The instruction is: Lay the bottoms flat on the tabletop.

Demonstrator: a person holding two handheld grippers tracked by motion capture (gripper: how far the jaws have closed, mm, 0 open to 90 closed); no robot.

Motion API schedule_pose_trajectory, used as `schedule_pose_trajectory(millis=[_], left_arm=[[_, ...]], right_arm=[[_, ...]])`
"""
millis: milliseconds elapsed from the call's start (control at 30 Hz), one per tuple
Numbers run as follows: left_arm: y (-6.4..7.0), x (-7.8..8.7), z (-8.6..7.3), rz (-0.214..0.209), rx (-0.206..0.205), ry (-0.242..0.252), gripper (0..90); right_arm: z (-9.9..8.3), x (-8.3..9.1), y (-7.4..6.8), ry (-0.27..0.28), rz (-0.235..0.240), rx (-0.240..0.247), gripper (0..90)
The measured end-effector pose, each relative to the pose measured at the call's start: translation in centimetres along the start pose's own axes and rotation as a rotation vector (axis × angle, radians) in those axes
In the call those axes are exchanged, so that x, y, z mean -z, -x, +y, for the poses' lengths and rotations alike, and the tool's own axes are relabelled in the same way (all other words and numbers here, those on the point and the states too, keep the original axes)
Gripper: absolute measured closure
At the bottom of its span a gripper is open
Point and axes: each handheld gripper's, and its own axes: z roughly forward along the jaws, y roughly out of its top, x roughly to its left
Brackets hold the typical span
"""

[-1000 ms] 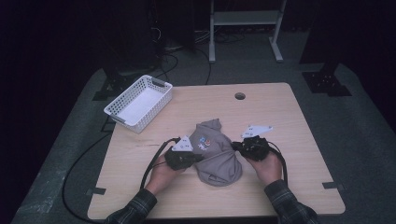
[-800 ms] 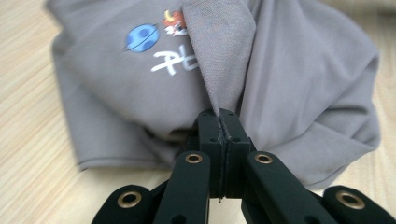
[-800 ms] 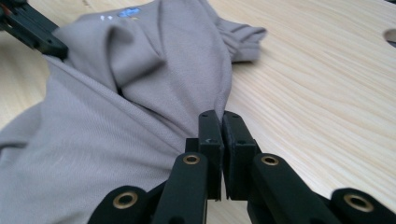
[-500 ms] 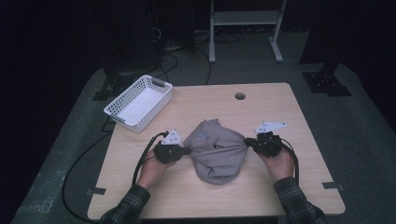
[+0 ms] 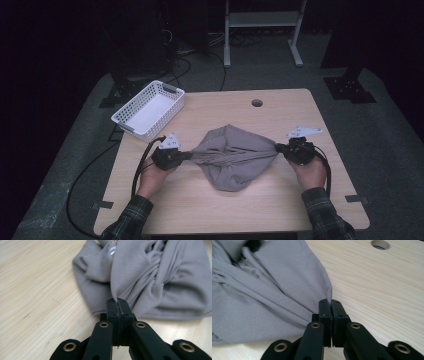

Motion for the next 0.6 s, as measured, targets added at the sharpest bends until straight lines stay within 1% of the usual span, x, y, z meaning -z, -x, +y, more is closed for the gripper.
schedule_pose_trajectory(millis=[200, 267, 333, 367, 467, 533, 567, 600], left_arm=[[-1.2, 0.8, -0.6, 0.036, 0.031, -0.002, 90.0], [-1.7, 1.1, -0.8, 0.055, 0.047, -0.006, 90.0], [-2.3, 1.4, -1.2, 0.069, 0.074, -0.002, 90.0], [-2.6, 1.6, -1.3, 0.082, 0.078, -0.01, 90.0], [-3.4, 2.3, -1.8, 0.106, 0.109, -0.01, 90.0], [-3.8, 2.6, -2.2, 0.118, 0.127, -0.006, 90.0], [-4.0, 2.7, -2.3, 0.126, 0.127, -0.016, 90.0], [-4.2, 2.8, -2.4, 0.128, 0.136, -0.017, 90.0]], right_arm=[[-0.9, 1.0, 2.3, 0.005, -0.046, -0.064, 88.2], [-1.2, 1.2, 2.9, 0.002, -0.065, -0.074, 88.2], [-1.6, 1.4, 3.6, -0.003, -0.081, -0.092, 88.2], [-1.7, 1.5, 3.9, -0.006, -0.09, -0.104, 88.1], [-2.3, 1.6, 4.8, -0.023, -0.122, -0.123, 88.2], [-2.7, 1.6, 5.5, -0.031, -0.138, -0.148, 88.2], [-2.8, 1.6, 5.7, -0.042, -0.145, -0.159, 88.2], [-3.0, 1.5, 6.0, -0.053, -0.157, -0.16, 88.2]])
